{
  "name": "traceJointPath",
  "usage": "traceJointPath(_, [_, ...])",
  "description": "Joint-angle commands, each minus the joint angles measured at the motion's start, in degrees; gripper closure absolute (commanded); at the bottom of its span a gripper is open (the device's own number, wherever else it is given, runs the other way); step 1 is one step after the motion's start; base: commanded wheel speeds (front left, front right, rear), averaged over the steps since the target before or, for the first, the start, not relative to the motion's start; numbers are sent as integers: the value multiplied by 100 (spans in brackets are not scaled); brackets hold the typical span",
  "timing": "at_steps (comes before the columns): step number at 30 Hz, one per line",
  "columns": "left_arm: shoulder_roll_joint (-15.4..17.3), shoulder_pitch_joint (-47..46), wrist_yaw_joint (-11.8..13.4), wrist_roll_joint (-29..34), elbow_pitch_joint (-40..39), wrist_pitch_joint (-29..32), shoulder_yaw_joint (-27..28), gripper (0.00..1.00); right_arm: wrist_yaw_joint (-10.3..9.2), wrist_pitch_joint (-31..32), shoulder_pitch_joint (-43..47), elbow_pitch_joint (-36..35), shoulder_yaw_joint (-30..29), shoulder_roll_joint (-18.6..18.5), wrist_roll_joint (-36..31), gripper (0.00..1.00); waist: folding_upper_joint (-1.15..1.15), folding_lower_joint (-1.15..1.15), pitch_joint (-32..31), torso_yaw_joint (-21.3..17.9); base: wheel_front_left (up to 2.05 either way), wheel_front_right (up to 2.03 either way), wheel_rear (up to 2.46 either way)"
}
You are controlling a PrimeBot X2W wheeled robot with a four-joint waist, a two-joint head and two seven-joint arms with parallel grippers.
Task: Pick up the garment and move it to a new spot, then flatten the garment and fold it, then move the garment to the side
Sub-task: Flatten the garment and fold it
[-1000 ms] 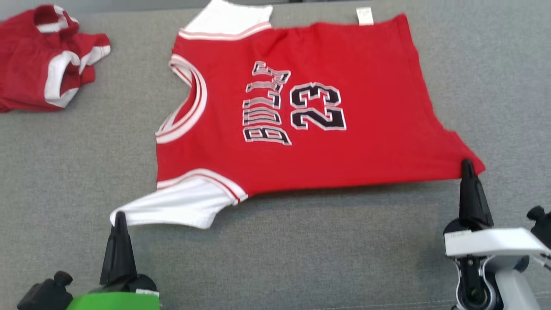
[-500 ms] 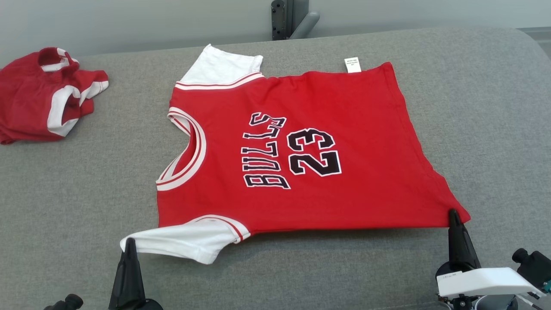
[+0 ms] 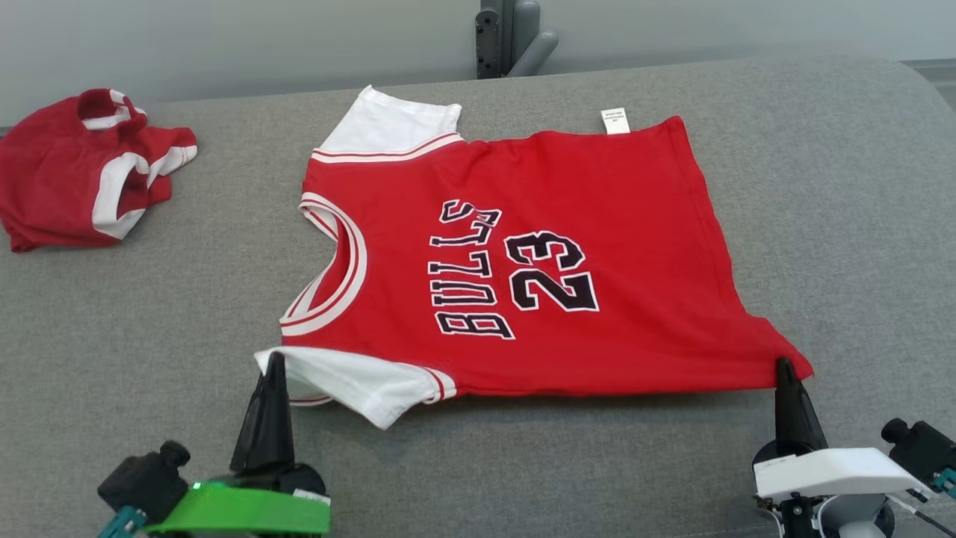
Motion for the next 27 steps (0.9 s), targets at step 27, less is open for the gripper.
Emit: traceJointPath(27, [-83, -2988, -10, 469, 1948, -7, -393, 100, -6, -21, -2240, 1515, 93, -18, -198, 100, 33, 0, 1060, -216, 0, 0, 0])
